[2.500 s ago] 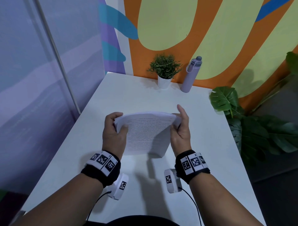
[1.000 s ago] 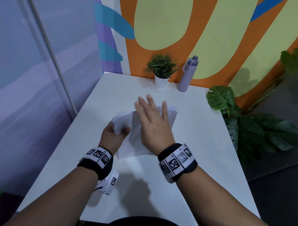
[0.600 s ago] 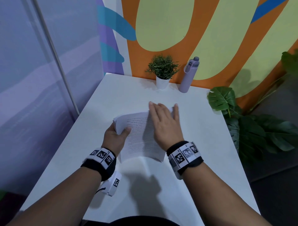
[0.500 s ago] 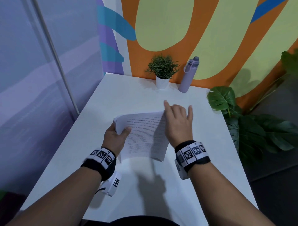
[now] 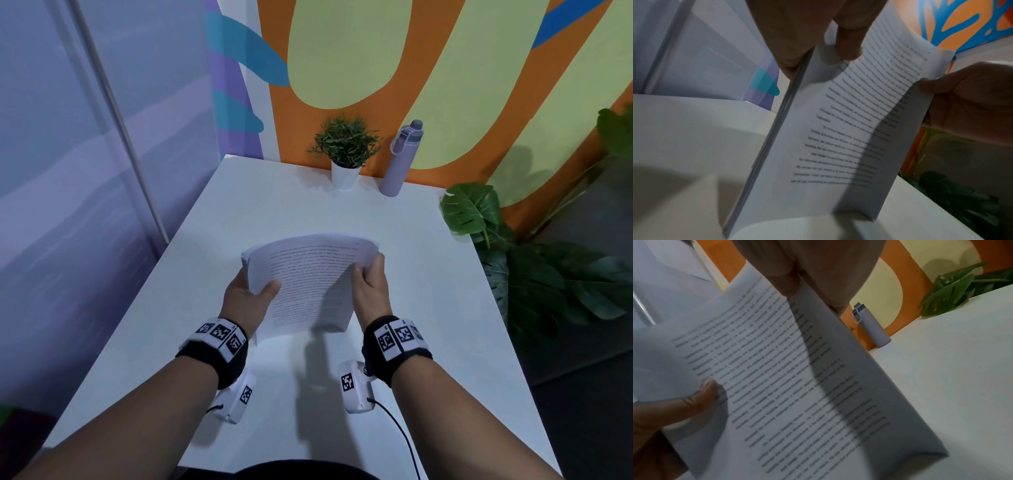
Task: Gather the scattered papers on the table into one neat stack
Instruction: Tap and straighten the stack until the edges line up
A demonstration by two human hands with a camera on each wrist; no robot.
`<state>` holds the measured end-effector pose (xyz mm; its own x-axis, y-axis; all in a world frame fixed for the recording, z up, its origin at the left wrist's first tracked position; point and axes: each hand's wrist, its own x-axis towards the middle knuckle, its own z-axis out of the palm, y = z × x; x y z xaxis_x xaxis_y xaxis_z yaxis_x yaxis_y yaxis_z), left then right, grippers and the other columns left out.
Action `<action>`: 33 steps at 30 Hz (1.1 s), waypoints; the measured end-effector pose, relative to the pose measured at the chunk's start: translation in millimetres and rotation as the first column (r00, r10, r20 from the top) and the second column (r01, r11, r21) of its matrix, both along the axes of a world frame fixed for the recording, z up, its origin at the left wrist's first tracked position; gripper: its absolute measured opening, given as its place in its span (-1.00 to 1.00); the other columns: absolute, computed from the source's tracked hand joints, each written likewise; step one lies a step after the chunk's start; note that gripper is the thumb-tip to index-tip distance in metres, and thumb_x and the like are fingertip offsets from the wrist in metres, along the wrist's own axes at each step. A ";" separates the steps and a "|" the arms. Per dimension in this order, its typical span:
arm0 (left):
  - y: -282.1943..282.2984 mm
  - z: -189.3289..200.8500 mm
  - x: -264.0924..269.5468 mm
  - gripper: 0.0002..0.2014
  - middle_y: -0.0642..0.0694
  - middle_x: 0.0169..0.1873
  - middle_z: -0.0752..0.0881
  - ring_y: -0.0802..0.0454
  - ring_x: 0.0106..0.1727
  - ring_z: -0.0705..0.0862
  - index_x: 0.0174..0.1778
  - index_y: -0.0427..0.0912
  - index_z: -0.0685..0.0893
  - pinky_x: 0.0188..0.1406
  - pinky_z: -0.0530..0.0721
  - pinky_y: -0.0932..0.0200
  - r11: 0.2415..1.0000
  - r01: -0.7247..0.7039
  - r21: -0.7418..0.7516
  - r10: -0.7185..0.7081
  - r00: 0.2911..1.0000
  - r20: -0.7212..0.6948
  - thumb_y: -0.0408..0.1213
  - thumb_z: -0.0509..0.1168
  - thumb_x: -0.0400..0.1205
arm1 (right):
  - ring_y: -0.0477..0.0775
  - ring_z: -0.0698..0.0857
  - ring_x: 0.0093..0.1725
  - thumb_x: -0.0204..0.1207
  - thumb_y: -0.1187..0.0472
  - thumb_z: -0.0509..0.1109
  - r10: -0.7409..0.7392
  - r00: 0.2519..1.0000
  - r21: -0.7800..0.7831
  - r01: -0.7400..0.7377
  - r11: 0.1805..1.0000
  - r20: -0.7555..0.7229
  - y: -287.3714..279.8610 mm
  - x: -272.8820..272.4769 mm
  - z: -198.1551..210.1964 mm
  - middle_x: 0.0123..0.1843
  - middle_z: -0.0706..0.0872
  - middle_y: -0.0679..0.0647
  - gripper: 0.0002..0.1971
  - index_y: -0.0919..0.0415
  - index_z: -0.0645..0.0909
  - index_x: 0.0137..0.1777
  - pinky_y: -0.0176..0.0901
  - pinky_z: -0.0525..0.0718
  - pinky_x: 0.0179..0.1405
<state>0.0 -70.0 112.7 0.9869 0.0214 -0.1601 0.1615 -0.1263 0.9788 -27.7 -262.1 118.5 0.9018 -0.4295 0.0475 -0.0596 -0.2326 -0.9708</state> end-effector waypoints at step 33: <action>17.3 -7.6 4.1 -0.73 -0.07 0.04 0.61 -0.02 0.04 0.55 0.15 -0.27 0.53 0.09 0.41 0.18 0.960 -0.065 0.274 0.036 0.993 0.110 -0.16 0.06 0.72 | 0.24 0.68 -0.01 0.52 -0.07 0.23 0.076 0.988 0.198 -0.048 0.979 -0.137 6.9 8.4 4.9 0.18 0.59 0.50 -0.53 0.39 0.39 0.10 0.33 0.58 0.30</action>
